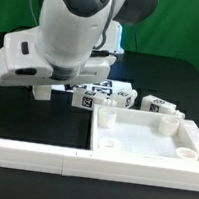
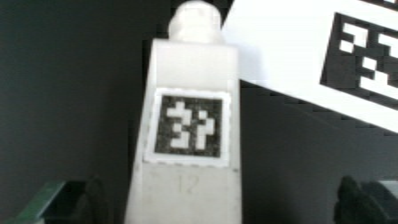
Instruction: Assemble one leg
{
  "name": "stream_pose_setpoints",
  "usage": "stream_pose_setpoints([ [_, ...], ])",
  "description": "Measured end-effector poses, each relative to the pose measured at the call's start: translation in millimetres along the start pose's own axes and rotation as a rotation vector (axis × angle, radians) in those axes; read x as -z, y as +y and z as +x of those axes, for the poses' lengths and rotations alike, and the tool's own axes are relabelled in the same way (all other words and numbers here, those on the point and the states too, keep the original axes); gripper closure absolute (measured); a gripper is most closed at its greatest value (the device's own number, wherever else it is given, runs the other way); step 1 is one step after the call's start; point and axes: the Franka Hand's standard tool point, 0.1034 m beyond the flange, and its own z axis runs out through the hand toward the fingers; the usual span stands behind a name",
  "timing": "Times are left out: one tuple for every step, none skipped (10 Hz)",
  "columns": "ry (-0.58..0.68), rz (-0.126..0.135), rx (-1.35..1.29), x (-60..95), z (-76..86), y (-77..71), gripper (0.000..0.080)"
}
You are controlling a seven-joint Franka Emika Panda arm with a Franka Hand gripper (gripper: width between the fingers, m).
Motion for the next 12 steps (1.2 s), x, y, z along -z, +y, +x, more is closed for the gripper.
stream_pose_setpoints([
  [0.001, 0.0, 0.001, 0.4, 0.4, -0.5, 0.015],
  [0.0, 0.0, 0.004, 0.2, 0.8, -1.4, 0.015],
  [-0.006, 0.005, 0.002, -1.1, 0.2, -1.1, 0.015],
  [-0.037, 0.022, -0.015, -5.3, -4.0, 5.7, 0.015],
  [-0.067, 0.029, -0.031, 6.7, -8.7, 16.2, 0.015],
  [-0.063, 0.024, -0.036, 12.9, -8.2, 17.9, 0.015],
  [-0.085, 0.023, -0.061, 13.7, -8.5, 16.1, 0.015],
  [-0.114, 0.023, -0.079, 12.1, -4.5, 15.2, 0.015],
  [-0.127, 0.039, -0.079, 2.8, -2.4, 10.3, 0.015],
  [-0.123, 0.043, -0.078, 3.1, -0.2, 7.4, 0.015],
  [-0.121, 0.04, -0.071, 4.0, 1.1, 5.6, 0.015],
  [-0.121, 0.039, -0.063, 4.1, 1.5, 4.9, 0.015],
])
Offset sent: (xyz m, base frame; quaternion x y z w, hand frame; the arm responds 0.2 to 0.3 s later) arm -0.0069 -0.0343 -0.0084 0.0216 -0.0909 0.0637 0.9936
